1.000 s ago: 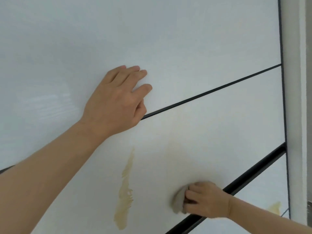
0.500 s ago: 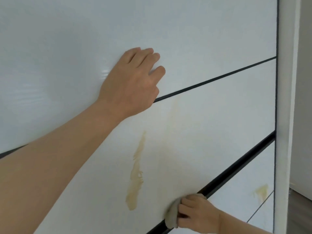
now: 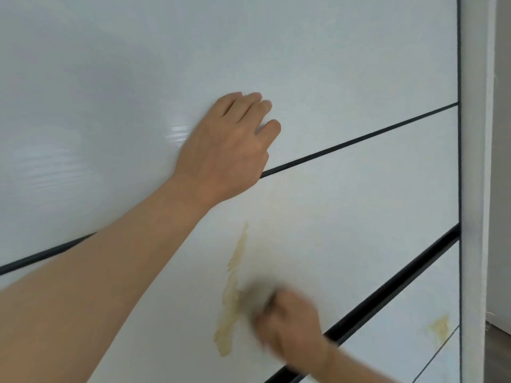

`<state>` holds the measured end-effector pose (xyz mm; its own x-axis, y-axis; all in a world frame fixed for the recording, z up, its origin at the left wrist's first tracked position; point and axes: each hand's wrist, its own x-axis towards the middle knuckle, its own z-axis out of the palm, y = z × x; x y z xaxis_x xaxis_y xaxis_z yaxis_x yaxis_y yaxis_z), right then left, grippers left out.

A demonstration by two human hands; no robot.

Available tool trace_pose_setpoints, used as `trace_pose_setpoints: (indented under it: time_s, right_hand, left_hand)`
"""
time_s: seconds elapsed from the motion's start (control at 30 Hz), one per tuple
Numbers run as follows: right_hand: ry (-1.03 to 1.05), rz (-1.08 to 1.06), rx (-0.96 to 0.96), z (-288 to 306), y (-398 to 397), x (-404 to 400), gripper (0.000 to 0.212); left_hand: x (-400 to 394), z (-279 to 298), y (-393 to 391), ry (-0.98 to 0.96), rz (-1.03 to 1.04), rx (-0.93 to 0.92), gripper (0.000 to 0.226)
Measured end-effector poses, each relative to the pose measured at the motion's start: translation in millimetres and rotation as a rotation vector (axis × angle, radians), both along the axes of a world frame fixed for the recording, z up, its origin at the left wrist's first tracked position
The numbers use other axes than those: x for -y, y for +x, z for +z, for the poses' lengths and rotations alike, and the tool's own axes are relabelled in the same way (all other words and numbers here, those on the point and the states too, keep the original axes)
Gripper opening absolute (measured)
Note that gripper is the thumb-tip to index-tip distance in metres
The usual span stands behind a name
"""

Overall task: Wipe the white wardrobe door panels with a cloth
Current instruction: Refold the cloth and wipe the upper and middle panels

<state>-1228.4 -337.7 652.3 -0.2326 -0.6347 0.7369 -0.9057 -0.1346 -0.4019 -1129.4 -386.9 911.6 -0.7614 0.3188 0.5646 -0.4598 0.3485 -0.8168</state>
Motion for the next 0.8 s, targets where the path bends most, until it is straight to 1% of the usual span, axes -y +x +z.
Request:
trace_pose_setpoints:
  time_s: [0.03, 0.07, 0.1, 0.13, 0.17, 0.2, 0.23, 0.27, 0.3, 0.33, 0.37, 0.4, 0.43, 0.47, 0.5, 0.53, 0.6, 0.63, 0.67, 0.7, 0.73, 0.77, 0.8]
  right_hand:
    - [0.104, 0.073, -0.297, -38.8, -8.3, -5.4, 0.040]
    - [0.073, 0.217, -0.362, -71.1, -23.5, -1.0, 0.053]
    - [0.027, 0.360, -0.220, -84.4, -28.2, -4.8, 0.061]
    - [-0.031, 0.527, -0.361, -88.5, -33.2, -2.0, 0.059]
    - [-0.197, 0.602, -0.432, -61.4, -34.3, -4.6, 0.042]
    - [-0.280, 0.531, -0.648, -35.5, -35.6, -4.4, 0.021]
    - [-0.377, 0.431, -0.667, -10.3, -31.1, -3.3, 0.015]
    - [-0.528, 0.283, -0.549, 36.0, -37.0, -0.9, 0.019]
    - [-0.607, 0.178, -0.344, 75.3, -42.5, 4.5, 0.020]
    - [-0.668, 0.085, -0.101, 118.5, -39.3, 1.9, 0.016]
    - [-0.693, 0.056, 0.141, 138.3, -38.9, 4.1, 0.011]
    - [-0.699, 0.022, 0.259, 146.4, -33.7, 4.4, 0.011]
    - [-0.727, -0.023, 0.264, 133.8, -26.7, 7.0, 0.012]
    - [-0.711, -0.049, 0.169, 104.7, -16.3, 11.8, 0.008]
    - [-0.656, -0.004, 0.029, 65.9, -4.3, 11.9, 0.005]
    - [-0.558, 0.097, -0.136, 25.1, 5.9, 6.6, 0.010]
    - [-0.347, 0.333, -0.592, -53.4, 13.9, -10.1, 0.019]
    - [-0.260, 0.425, -0.766, -79.1, 12.0, -14.9, 0.021]
    - [-0.188, 0.477, -0.859, -82.3, 13.3, -21.0, 0.019]
    - [-0.187, 0.485, -0.875, -72.2, 13.5, -24.0, 0.014]
    - [-0.171, 0.449, -0.800, -48.1, 11.3, -23.7, 0.014]
    - [-0.187, 0.356, -0.628, -12.7, 9.5, -22.7, 0.019]
    - [-0.262, 0.218, -0.477, 29.4, 7.5, -20.5, 0.022]
  left_hand:
    - [0.4, -0.3, -0.1, -0.008, 0.004, -0.003, 0.032]
    - [1.1, 1.3, -1.0, -0.016, 0.008, 0.001, 0.032]
    - [0.2, 0.7, -0.7, -0.015, 0.018, 0.001, 0.031]
    - [-0.2, 0.9, -0.7, -0.017, 0.027, 0.001, 0.031]
    - [0.2, 0.8, -0.6, -0.017, 0.032, 0.001, 0.031]
    - [0.4, -0.4, -0.6, -0.013, 0.032, -0.002, 0.031]
    - [-0.2, -1.3, -0.1, -0.007, 0.029, 0.003, 0.032]
    - [-1.9, -1.6, 0.8, -0.002, 0.023, 0.007, 0.032]
    - [-4.6, 0.0, 1.2, 0.008, 0.015, 0.007, 0.034]
    - [-9.0, 0.6, 3.5, 0.033, 0.003, 0.009, 0.037]
    - [-13.5, 0.7, 6.6, 0.062, -0.008, 0.014, 0.040]
    - [-16.9, -0.9, 10.9, 0.089, 0.002, 0.022, 0.042]
    - [-19.1, -4.2, 17.7, 0.099, 0.026, 0.028, 0.043]
    - [-20.4, -7.8, 27.9, 0.093, 0.047, 0.029, 0.043]
    - [-21.2, -11.7, 41.7, 0.082, 0.060, 0.015, 0.042]
    - [-20.9, -12.9, 57.1, 0.077, 0.069, -0.013, 0.040]
    - [-19.1, -12.7, 90.9, 0.069, 0.096, -0.067, 0.038]
    - [-16.5, -11.3, 104.7, 0.059, 0.113, -0.081, 0.037]
    - [-13.5, -10.1, 114.6, 0.053, 0.123, -0.082, 0.036]
    - [-10.1, -9.6, 121.0, 0.046, 0.126, -0.073, 0.036]
    - [-6.8, -11.0, 122.3, 0.040, 0.132, -0.070, 0.036]
    - [-5.3, -12.5, 122.1, 0.036, 0.134, -0.076, 0.035]
    - [-4.7, -13.9, 120.9, 0.031, 0.129, -0.083, 0.035]
